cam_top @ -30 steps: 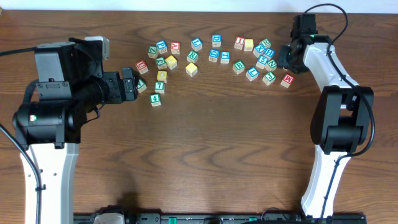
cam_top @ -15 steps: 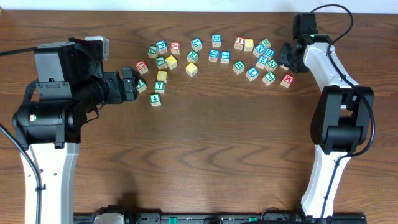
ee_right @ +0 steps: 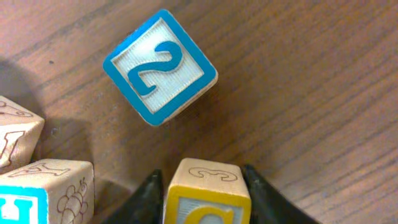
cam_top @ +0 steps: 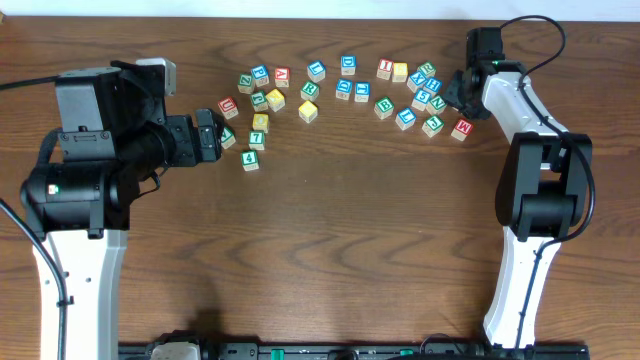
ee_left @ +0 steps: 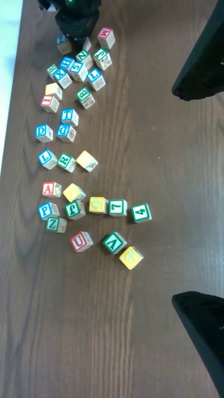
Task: Spell out CORL
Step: 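Close the right gripper on the yellow C block and lift it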
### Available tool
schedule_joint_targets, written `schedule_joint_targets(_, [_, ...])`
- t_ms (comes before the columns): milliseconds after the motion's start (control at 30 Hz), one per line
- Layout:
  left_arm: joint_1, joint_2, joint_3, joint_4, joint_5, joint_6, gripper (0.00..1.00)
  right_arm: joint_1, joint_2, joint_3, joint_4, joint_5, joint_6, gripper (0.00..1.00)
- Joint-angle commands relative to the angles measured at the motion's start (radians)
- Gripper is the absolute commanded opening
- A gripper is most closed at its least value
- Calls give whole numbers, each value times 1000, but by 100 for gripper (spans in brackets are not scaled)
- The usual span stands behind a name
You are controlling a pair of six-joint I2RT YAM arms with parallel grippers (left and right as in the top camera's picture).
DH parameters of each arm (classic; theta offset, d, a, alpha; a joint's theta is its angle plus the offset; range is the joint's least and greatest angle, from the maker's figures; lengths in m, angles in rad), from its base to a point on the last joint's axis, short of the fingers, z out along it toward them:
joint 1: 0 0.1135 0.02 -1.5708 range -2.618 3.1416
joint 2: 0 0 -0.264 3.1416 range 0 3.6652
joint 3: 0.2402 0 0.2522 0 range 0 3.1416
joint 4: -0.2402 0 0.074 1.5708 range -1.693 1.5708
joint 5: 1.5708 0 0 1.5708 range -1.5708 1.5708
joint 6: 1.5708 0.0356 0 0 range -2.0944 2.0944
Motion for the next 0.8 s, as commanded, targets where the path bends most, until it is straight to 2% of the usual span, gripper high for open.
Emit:
schedule_joint_targets(0, [-4,-2,19,-4,12,2,96,14,12,12,2,11,11,29])
schedule_joint_targets(400, [-4,-2,19,-4,12,2,96,13,-18,13,-15,4,-134,26])
schedule_joint_targets(767, [-4,-2,19,-4,12,2,96,23,-235,14,-91,-12,-254,23])
